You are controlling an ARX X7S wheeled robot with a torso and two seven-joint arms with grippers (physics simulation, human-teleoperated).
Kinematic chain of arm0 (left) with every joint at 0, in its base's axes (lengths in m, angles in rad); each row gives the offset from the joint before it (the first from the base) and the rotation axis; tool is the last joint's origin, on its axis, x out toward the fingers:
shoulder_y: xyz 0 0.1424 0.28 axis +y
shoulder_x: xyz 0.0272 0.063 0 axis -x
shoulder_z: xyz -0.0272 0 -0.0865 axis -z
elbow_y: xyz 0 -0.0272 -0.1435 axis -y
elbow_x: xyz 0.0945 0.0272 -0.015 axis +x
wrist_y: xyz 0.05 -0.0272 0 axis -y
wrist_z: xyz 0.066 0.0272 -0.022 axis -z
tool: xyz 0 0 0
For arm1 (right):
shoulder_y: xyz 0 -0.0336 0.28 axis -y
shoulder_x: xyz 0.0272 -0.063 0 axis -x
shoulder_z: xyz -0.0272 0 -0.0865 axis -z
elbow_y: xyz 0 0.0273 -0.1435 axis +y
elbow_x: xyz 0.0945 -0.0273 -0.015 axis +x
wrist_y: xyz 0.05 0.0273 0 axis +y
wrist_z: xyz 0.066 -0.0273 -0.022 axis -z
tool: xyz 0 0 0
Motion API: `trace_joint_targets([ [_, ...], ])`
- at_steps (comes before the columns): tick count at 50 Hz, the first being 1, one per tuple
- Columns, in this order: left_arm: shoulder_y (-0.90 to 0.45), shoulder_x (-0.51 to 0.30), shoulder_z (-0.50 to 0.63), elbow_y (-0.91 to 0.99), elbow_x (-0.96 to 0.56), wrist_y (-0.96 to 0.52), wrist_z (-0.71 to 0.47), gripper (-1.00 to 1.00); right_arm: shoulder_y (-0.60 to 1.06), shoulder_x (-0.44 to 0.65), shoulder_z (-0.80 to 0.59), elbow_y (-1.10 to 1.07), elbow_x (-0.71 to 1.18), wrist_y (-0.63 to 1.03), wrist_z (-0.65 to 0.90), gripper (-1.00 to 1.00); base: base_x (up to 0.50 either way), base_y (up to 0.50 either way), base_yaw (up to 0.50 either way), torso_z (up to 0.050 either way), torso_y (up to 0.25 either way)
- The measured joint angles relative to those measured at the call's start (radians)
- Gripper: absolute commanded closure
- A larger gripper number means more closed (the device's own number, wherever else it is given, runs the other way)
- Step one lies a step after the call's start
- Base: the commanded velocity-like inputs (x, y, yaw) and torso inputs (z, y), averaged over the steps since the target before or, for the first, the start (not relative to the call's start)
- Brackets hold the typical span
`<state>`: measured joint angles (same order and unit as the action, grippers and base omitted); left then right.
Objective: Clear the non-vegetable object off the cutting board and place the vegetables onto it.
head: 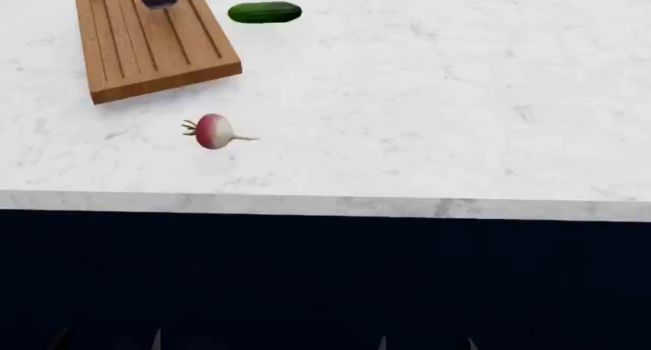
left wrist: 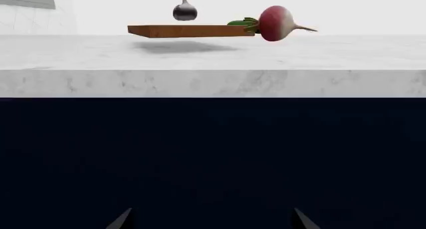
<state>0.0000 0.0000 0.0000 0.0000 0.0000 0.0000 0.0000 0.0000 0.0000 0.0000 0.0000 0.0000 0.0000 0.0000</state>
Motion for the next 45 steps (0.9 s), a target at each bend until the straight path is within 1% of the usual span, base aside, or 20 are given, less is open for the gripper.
trace_joint_targets([
  [1,0.013,-0.006,0.013,0.014,0.005,0.002,0.002,-1.0,-0.013,0.014,-0.014,-0.014,-0.014,-0.014,0.014,-1.0,0.0,0.0,0.0,0.0,0.0],
  [7,0.003,-0.011,0.019,0.004,-0.002,0.0,-0.011,-1.0,-0.004,0.016,-0.017,-0.005,0.003,-0.009,0.016,-1.0,0.0,0.0,0.0,0.0,0.0],
  [23,-0.063,-0.042,0.05,-0.067,-0.029,-0.001,-0.062,-1.0,0.058,0.039,-0.052,0.061,0.048,-0.009,0.048,-1.0,0.0,0.0,0.0,0.0,0.0],
  [36,-0.076,-0.065,0.076,-0.075,-0.056,-0.004,-0.095,-1.0,0.073,0.065,-0.087,0.069,0.06,-0.004,0.081,-1.0,0.0,0.49,0.0,0.0,0.0],
  [45,-0.082,-0.081,0.089,-0.071,-0.072,-0.021,-0.116,-1.0,0.074,0.079,-0.11,0.05,0.067,0.006,0.097,-1.0,0.0,0.0,0.0,0.0,0.0],
])
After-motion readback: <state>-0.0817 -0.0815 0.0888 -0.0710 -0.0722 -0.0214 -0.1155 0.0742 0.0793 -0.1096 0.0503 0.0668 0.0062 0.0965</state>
